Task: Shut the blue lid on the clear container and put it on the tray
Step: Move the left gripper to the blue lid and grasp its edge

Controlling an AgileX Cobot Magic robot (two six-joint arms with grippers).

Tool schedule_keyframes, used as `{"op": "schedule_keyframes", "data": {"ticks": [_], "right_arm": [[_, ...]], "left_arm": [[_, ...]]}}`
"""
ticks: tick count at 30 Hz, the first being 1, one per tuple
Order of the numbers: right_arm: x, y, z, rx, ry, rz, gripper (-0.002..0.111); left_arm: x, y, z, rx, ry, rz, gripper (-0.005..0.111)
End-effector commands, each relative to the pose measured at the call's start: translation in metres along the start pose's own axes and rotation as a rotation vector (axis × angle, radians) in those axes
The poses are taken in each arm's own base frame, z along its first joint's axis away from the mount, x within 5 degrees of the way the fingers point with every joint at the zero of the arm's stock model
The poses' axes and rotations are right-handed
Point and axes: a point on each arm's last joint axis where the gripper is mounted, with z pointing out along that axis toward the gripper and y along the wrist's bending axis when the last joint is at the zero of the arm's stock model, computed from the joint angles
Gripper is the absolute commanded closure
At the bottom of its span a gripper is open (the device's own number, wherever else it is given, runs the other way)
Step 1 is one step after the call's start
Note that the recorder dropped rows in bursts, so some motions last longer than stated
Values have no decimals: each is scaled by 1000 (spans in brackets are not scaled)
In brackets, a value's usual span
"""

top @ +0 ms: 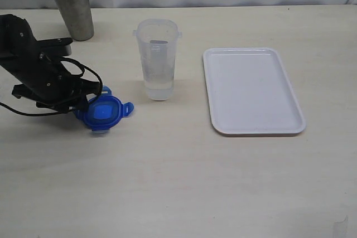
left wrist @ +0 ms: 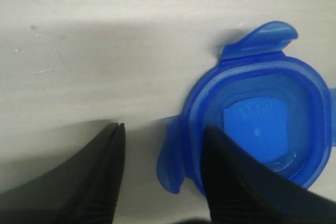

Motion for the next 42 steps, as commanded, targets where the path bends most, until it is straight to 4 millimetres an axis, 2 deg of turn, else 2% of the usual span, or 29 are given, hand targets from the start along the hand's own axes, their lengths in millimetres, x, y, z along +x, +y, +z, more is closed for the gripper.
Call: {"op": "schedule_keyframes", "data": {"ticks": [1,25,33,36,42], "right_arm": [[0,0,0,3,-7,-6,104],[0,0,0,3,-7,-6,104],[0,0,0,3,-7,-6,104],[0,0,0,3,-7,-6,104],[0,0,0,3,-7,-6,104]], "left_arm": [[2,-1,1,7,10,-6,64],[3,-2,1,16,26,-20,64],[2,-2,1,15,18,-20,91],[2,-2,1,15,18,-20,95],[3,-2,0,15,30,-16,95]]}}
